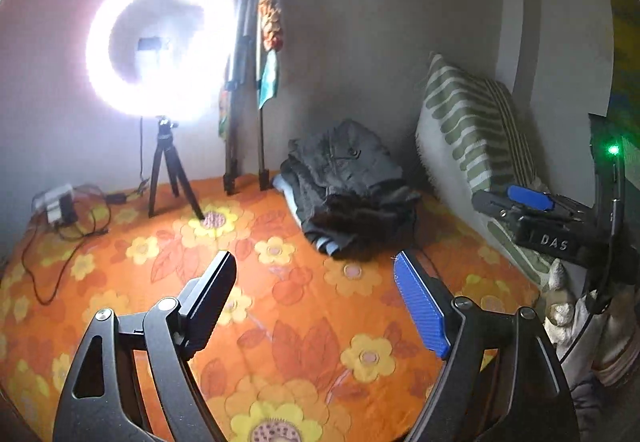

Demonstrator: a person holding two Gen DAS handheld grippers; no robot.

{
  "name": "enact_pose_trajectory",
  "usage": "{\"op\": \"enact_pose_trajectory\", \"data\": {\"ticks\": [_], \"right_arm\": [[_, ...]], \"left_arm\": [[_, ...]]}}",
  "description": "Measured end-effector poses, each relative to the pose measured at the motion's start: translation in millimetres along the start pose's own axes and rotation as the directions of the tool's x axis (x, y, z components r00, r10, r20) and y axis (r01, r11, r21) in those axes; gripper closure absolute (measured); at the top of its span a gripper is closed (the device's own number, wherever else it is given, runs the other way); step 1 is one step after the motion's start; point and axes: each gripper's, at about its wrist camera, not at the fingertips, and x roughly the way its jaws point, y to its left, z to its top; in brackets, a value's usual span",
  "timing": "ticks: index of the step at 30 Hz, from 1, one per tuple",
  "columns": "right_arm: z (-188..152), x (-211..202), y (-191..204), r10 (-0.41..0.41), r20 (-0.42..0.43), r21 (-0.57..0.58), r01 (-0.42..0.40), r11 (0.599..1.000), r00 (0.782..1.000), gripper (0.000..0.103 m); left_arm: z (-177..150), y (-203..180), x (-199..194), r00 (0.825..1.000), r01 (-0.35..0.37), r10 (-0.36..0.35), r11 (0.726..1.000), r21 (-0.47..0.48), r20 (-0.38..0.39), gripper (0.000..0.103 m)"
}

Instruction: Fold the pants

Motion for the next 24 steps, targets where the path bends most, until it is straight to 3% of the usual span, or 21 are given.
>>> {"op": "enact_pose_trajectory", "data": {"ticks": [5,9,12,18,24], "right_arm": [[-12,-9,1,-0.034,-0.005,0.040,0.034,0.999,0.999,0.015],[-24,-15,8,-0.075,0.015,0.029,0.074,0.997,0.997,0.015],[-31,-20,13,-0.067,0.029,0.041,0.065,0.997,0.997,0.005],[-46,-24,26,-0.087,0.078,0.009,0.087,0.996,0.993,0.005],[-56,-13,30,-0.089,0.067,-0.004,0.090,0.996,0.994,0.004]], "left_arm": [[-13,8,-3,1.000,0.001,-0.001,1.000,-0.024,-0.008,0.022],[-23,9,-6,0.999,-0.042,0.042,0.999,0.005,-0.009,0.022],[-30,10,-6,0.998,-0.049,0.049,0.999,0.008,-0.035,0.022],[-42,12,-16,0.994,-0.099,0.100,0.995,0.019,-0.034,0.022],[-50,20,-20,0.989,-0.144,0.145,0.989,0.020,-0.034,0.021]]}}
